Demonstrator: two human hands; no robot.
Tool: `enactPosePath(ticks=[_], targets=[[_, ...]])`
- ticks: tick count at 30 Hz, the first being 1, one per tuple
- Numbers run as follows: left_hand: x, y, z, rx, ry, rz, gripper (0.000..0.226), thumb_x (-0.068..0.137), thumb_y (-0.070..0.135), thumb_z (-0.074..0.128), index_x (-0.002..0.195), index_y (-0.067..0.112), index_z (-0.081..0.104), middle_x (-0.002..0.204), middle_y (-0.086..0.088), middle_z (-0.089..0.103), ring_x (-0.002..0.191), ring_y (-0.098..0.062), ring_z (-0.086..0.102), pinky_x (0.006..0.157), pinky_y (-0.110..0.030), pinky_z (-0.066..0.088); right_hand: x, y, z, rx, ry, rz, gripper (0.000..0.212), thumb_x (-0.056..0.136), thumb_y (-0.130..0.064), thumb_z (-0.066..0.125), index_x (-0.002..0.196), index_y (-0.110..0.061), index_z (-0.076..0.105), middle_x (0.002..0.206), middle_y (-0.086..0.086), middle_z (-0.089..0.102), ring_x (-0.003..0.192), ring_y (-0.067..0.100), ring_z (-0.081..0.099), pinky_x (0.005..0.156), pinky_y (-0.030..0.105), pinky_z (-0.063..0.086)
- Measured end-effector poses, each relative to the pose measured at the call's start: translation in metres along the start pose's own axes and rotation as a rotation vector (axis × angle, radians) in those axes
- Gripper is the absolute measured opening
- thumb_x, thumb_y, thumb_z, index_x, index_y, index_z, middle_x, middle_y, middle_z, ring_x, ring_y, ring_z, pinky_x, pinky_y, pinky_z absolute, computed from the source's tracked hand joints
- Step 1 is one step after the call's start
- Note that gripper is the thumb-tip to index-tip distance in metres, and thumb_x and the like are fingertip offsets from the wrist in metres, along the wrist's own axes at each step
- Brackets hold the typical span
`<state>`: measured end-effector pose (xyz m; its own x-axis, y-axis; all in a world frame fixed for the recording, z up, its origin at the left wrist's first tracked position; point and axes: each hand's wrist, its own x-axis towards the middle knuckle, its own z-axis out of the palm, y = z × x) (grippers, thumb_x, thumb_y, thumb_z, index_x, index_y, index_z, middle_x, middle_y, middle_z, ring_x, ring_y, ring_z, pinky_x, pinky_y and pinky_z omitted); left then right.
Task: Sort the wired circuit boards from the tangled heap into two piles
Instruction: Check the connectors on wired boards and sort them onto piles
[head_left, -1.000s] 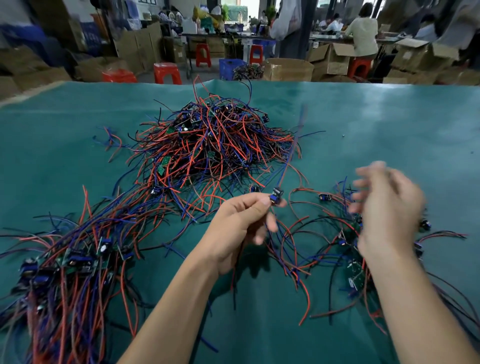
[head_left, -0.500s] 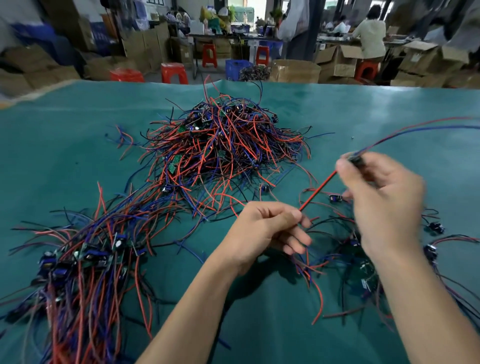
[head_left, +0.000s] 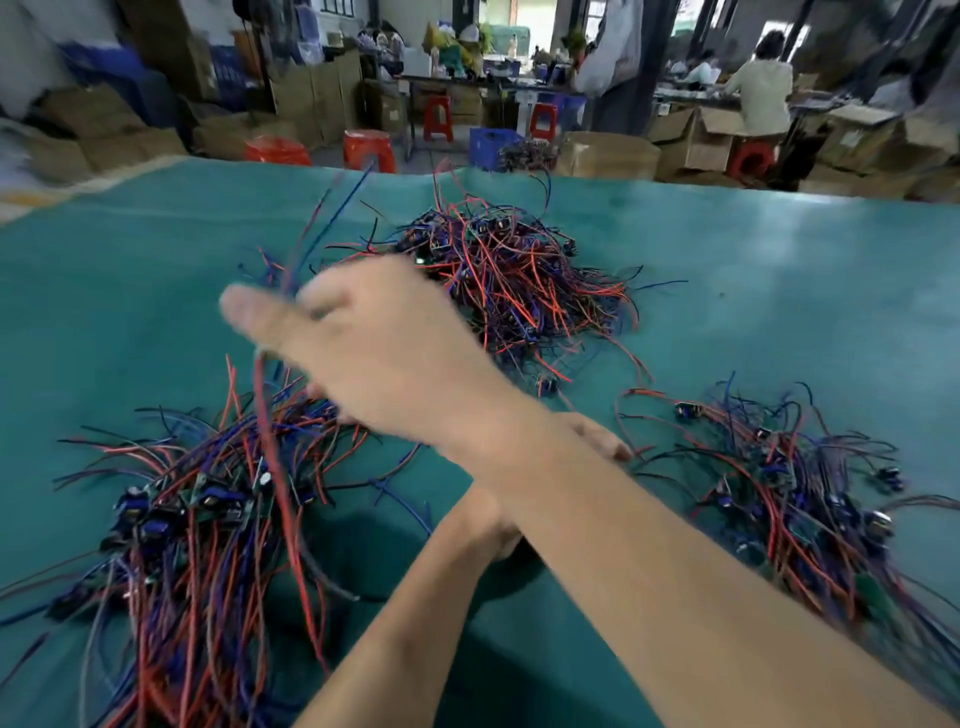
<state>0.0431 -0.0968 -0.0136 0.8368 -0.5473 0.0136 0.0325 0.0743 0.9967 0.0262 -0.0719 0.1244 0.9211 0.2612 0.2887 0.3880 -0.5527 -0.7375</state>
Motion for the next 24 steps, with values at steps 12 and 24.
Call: enactPosePath(ticks=[12, 24], targets=[[0.002, 0.008, -0.016, 0.075, 0.973, 0.138, 0.037, 0.098, 0.047, 0.035, 0.069, 0.025, 0.037, 0.063, 0.0, 0.056, 0.067, -0.03, 0.053, 0.078, -0.053, 0.048, -0.043, 0.142, -0.053, -0.356, 0.108, 0.397, 0.013, 0.084, -0.024, 0.073, 0.097, -0.029, 0.075, 0.092, -0.011, 0.071, 0.095, 0.017, 0.066, 0.085, 0.029, 0.05], [-0.002, 0.01, -0.008, 0.124, 0.769, 0.149, 0.039, 0.095, 0.053, 0.037, 0.077, 0.019, 0.043, 0.059, 0.001, 0.057, 0.06, -0.025, 0.055, 0.063, -0.047, 0.052, -0.075, 0.165, -0.073, 0.084, 0.42, 0.313, 0.016, 0.084, -0.011, 0.082, 0.081, -0.026, 0.077, 0.077, -0.011, 0.076, 0.068, -0.001, 0.067, 0.077, 0.019, 0.052]])
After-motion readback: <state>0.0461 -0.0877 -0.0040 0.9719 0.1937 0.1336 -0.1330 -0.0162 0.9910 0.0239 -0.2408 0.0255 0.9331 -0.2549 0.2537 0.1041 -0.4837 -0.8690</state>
